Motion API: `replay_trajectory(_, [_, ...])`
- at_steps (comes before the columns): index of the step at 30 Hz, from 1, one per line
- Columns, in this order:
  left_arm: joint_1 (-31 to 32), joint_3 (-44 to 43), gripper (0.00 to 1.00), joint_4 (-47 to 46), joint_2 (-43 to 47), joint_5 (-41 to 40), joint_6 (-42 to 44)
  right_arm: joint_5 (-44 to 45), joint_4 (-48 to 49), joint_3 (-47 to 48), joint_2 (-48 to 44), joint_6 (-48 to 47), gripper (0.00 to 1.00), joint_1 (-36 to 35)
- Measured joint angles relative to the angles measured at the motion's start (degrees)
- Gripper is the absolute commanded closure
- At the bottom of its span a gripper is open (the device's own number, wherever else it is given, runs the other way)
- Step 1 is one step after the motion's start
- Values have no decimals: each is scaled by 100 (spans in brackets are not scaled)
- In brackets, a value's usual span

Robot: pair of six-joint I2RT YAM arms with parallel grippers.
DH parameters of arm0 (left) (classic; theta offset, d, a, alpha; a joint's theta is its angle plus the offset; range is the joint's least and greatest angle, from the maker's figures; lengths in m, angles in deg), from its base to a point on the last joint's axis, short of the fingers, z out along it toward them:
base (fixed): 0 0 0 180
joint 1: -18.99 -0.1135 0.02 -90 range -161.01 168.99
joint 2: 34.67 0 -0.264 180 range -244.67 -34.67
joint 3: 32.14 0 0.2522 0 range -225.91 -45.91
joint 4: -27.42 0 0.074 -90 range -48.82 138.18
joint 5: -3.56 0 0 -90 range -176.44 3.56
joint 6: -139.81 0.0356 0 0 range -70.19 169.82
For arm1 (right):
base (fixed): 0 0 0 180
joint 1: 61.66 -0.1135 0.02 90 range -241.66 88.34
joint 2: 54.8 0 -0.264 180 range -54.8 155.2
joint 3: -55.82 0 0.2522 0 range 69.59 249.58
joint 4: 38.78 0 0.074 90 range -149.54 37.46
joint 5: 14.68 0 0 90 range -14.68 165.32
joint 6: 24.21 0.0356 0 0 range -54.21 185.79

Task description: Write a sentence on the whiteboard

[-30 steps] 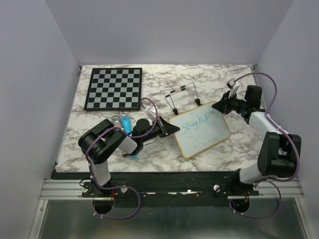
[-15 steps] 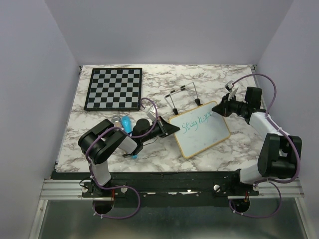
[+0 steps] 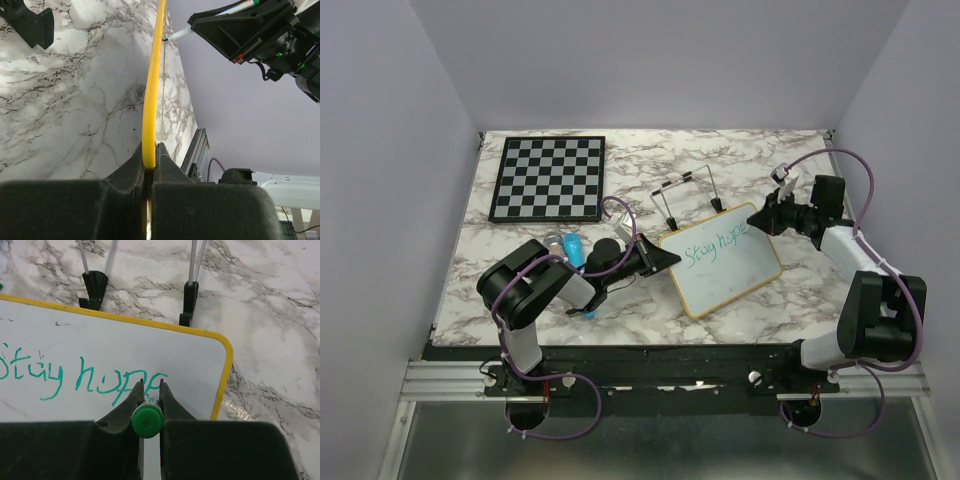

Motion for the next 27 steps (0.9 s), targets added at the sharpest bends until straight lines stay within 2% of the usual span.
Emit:
replay_trajectory(14, [0, 0, 100, -4, 0, 4, 22, 138, 85, 15, -57, 122, 100, 0])
replay_trajectory(27, [0, 0, 100, -7, 0, 9, 39, 435, 553, 118, -94, 363, 100, 0])
